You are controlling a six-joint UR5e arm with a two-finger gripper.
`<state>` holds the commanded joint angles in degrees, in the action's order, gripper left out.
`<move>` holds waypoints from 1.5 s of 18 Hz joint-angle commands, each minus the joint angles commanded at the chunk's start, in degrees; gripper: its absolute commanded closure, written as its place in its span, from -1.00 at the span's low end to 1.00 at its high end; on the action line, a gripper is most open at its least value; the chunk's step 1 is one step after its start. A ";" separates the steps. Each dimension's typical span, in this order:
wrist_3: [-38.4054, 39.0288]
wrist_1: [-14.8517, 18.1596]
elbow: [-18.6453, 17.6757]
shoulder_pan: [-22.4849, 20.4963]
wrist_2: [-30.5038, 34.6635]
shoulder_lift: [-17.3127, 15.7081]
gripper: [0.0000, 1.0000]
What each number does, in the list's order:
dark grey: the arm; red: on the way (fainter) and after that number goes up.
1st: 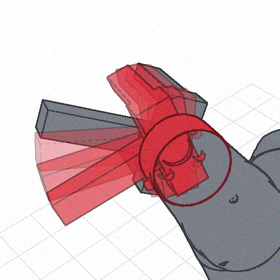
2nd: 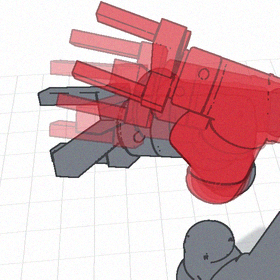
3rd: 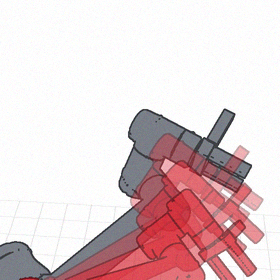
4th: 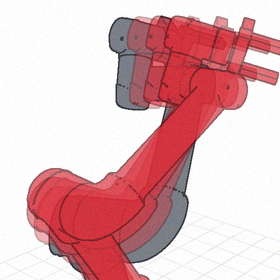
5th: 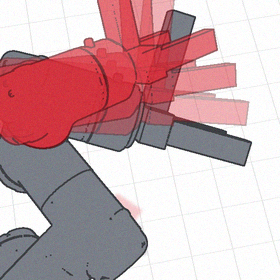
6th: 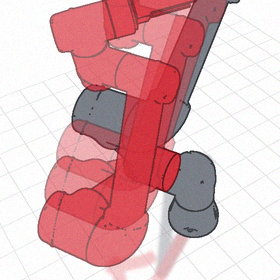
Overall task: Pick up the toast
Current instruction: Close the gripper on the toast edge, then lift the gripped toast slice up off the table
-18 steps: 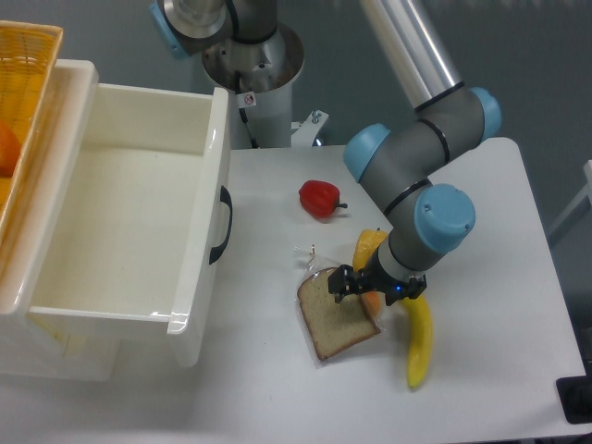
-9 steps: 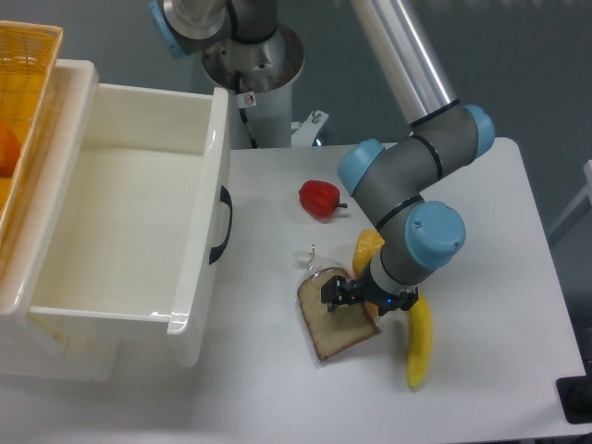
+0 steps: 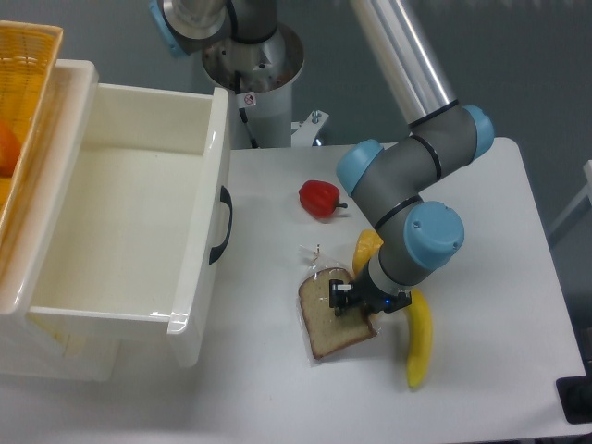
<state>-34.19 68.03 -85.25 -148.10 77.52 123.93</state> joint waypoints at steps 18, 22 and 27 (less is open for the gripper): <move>-0.35 3.25 -0.53 4.92 0.97 -12.83 0.68; -7.10 4.39 -0.62 5.36 2.28 -14.59 0.68; -13.26 8.26 -0.53 5.27 7.11 -15.29 0.69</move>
<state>-47.45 76.29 -85.78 -142.82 84.63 108.63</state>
